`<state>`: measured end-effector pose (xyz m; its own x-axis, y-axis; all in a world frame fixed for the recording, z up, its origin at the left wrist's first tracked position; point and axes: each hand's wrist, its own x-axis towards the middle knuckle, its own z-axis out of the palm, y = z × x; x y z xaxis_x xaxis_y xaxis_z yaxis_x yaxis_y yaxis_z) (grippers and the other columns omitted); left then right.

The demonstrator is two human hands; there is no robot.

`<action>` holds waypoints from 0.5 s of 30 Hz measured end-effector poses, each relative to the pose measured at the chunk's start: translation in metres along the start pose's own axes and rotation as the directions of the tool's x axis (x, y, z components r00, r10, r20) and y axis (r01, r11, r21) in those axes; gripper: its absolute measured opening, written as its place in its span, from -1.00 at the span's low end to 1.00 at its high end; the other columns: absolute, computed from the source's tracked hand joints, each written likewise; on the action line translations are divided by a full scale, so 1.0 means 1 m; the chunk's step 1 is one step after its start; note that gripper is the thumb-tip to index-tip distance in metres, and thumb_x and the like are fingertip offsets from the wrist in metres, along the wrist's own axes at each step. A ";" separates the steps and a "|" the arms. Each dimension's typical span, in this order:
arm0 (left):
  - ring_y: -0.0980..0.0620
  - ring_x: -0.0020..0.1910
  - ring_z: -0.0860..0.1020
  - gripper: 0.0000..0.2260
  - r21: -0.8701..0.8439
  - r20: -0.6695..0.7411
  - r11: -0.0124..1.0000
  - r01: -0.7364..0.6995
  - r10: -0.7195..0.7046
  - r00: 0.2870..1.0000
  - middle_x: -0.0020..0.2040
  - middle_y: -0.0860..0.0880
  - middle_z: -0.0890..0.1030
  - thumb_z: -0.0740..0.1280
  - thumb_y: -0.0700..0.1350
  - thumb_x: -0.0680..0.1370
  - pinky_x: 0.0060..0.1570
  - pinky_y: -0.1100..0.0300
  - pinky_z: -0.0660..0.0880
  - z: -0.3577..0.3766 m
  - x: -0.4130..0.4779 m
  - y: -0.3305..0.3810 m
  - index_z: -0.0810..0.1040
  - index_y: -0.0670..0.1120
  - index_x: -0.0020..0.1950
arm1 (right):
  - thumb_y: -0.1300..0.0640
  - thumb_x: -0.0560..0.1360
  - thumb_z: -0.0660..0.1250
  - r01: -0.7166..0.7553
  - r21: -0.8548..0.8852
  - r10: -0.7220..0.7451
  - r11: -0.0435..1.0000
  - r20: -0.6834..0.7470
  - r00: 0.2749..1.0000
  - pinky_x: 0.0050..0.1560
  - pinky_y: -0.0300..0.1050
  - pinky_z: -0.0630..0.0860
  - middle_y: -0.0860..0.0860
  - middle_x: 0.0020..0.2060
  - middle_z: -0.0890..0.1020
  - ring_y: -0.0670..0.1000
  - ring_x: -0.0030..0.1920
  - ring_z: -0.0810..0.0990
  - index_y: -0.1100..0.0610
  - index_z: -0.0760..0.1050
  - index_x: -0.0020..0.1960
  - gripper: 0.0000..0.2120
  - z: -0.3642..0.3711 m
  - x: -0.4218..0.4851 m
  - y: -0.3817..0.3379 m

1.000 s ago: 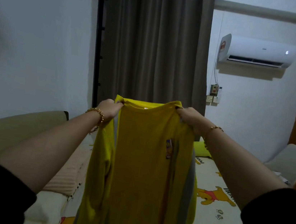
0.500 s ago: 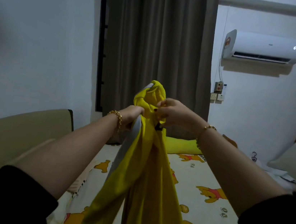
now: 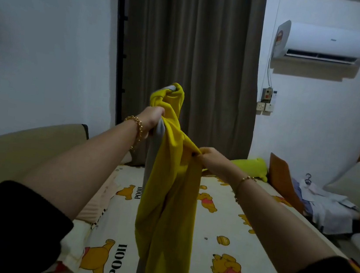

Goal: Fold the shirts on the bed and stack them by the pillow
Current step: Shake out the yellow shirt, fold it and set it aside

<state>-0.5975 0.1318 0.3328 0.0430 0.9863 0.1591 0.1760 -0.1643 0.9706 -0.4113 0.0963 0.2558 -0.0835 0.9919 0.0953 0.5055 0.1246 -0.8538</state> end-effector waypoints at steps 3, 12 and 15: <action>-0.13 -0.06 0.53 -0.64 0.062 -0.040 0.997 0.039 -0.037 0.999 -0.01 -0.20 0.52 0.19 -0.12 0.56 -0.06 0.03 0.50 -0.018 0.009 -0.006 0.37 -0.25 0.31 | 0.18 0.61 0.09 0.018 0.101 -0.005 0.995 -0.132 0.991 -0.13 -0.03 0.46 0.10 -0.22 0.48 0.05 -0.19 0.49 0.17 0.45 -0.05 -0.82 -0.007 0.004 -0.003; -0.13 0.02 0.55 -0.51 0.603 0.117 0.788 0.123 -0.240 0.964 0.16 -0.17 0.51 0.35 0.08 0.51 -0.03 -0.05 0.57 -0.048 0.005 -0.042 0.42 -0.22 0.29 | 0.10 0.62 0.14 0.140 -0.018 -0.141 0.990 -0.110 0.984 0.01 -0.01 0.55 0.08 -0.11 0.58 0.03 -0.11 0.55 0.19 0.54 0.13 -0.74 -0.013 0.004 -0.039; -0.07 0.11 0.52 -0.52 0.589 0.248 0.808 -0.008 -0.172 0.953 0.22 -0.10 0.45 0.35 0.04 0.52 -0.01 0.02 0.52 -0.033 -0.006 -0.039 0.36 -0.14 0.36 | 0.08 0.61 0.14 0.137 -0.136 -0.151 0.981 -0.099 0.984 0.08 0.07 0.54 0.13 -0.09 0.55 0.07 -0.08 0.53 0.23 0.54 0.10 -0.72 -0.012 0.008 -0.046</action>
<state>-0.6375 0.1323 0.3002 0.2549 0.9651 -0.0598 0.7213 -0.1486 0.6765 -0.4250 0.0986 0.3015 -0.0732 0.9591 0.2734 0.6016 0.2611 -0.7549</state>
